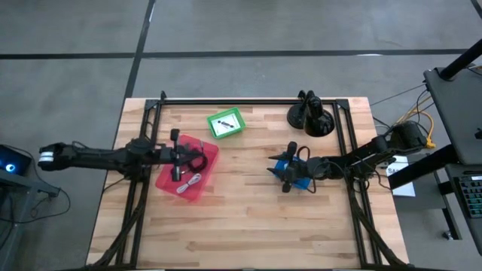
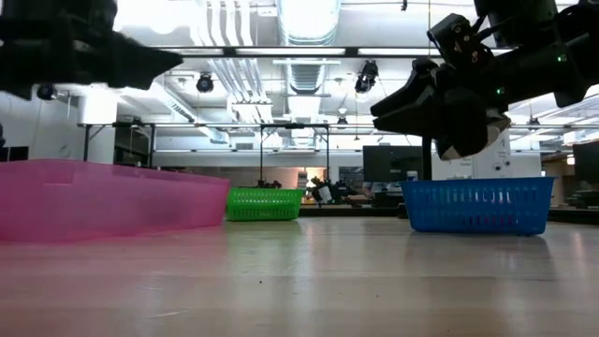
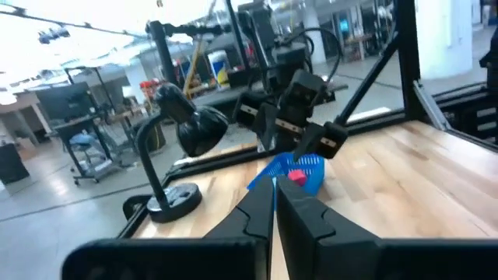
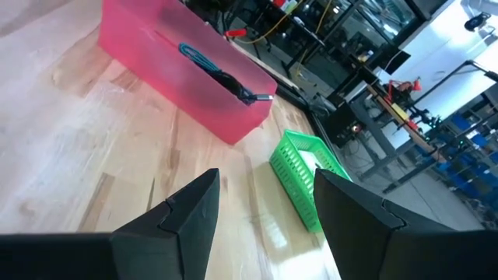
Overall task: Pick and place items into bin
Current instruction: Return to Home Position
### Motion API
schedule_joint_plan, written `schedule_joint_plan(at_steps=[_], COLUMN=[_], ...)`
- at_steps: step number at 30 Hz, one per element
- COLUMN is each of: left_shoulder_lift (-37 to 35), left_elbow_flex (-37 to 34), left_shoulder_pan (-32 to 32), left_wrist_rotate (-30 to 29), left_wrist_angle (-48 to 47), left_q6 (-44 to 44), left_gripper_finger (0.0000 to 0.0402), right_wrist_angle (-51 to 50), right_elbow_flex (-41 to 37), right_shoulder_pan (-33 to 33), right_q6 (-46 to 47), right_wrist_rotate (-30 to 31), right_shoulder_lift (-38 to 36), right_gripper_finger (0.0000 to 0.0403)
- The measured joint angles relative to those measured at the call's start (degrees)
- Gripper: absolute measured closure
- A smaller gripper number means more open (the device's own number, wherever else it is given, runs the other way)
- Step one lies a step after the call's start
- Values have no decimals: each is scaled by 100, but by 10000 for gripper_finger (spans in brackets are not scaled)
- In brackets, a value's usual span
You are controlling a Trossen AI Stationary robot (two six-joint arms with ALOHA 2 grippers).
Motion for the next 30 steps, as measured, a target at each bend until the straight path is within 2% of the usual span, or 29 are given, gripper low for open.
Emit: schedule_joint_plan(at_steps=[6, 11, 16, 20, 26, 30], left_shoulder_lift=[-681, -1111, -1451, -1780, -2219, -2441], left_elbow_flex=[-670, -692, -692, -695, -697, -699], left_shoulder_pan=[-91, -154, -238, -255, -255, -255], left_wrist_rotate=[-84, -242, -257, -261, -253, -246], left_wrist_angle=[5, -457, -903, -1487, -1968, -2159], left_q6=[-292, -261, -261, -303, -306, -300], left_gripper_finger=[401, 401, 402, 402, 402, 402], right_wrist_angle=[41, 92, 131, 512, 779, 329], right_elbow_flex=[0, 60, 85, 84, 74, 68], right_shoulder_pan=[0, 0, -9, -17, -15, -15], right_q6=[200, 500, 642, 876, 1722, 2381], right_wrist_rotate=[-4, -70, -986, -1094, -1125, -1355], right_shoulder_lift=[0, 0, -9, -22, -62, -299], right_gripper_finger=[207, 207, 209, 216, 237, 263])
